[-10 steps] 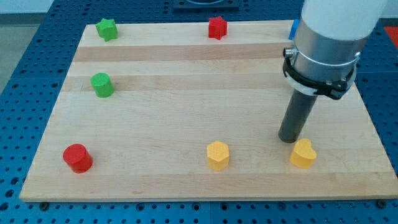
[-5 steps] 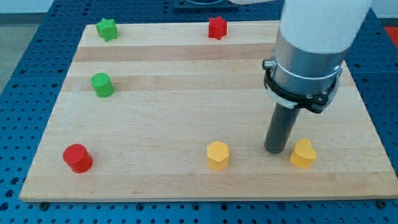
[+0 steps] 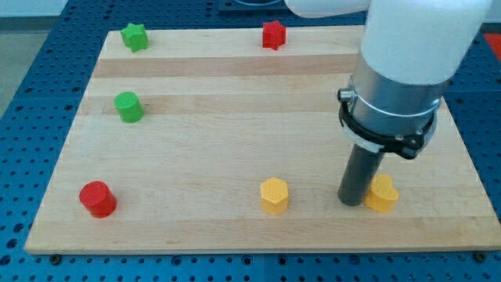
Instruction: Drag yellow heart towards bottom right of the board
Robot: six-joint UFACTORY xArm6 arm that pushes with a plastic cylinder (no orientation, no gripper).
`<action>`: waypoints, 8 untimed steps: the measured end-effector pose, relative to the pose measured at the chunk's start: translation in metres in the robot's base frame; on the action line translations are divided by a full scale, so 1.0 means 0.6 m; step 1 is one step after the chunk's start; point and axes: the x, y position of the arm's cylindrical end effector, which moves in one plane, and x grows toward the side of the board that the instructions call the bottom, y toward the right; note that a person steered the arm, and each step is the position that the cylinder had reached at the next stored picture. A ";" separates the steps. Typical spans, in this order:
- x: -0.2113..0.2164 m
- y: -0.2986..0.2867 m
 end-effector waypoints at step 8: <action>0.013 0.058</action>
